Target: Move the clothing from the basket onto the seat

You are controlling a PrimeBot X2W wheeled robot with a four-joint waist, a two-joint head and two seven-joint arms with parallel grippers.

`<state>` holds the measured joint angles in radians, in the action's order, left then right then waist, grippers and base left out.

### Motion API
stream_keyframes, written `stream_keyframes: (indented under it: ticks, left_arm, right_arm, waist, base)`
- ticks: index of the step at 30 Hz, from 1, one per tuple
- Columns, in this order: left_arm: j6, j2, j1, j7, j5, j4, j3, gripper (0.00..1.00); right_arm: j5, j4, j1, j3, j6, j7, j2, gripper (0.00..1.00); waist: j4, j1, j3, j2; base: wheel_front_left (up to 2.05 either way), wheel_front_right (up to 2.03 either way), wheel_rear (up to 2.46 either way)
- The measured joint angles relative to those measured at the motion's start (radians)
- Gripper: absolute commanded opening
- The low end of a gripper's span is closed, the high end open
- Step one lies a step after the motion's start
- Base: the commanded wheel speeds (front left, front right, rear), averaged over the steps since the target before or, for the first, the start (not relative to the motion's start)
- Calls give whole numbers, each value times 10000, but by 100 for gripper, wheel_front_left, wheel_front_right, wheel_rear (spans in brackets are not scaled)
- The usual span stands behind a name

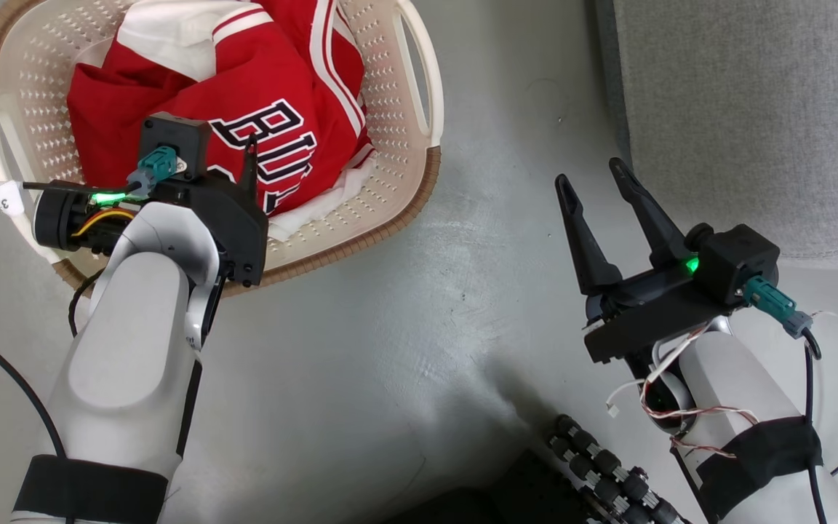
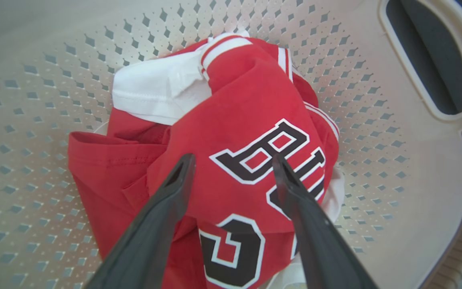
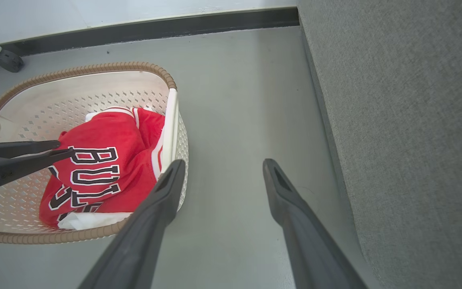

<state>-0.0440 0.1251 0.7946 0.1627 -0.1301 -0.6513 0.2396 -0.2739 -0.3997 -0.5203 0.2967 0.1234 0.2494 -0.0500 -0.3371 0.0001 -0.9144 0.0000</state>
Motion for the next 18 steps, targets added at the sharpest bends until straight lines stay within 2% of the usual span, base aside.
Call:
stream_keyframes:
  ticks: [18]
  left_arm:
    - [186,171,591,201,8,-81,-121,100]
  right_arm:
    - [-493,94,-34,424,0,0,19,100]
  waist:
    - [-258,0,-480,0]
  base:
    - [0,0,0]
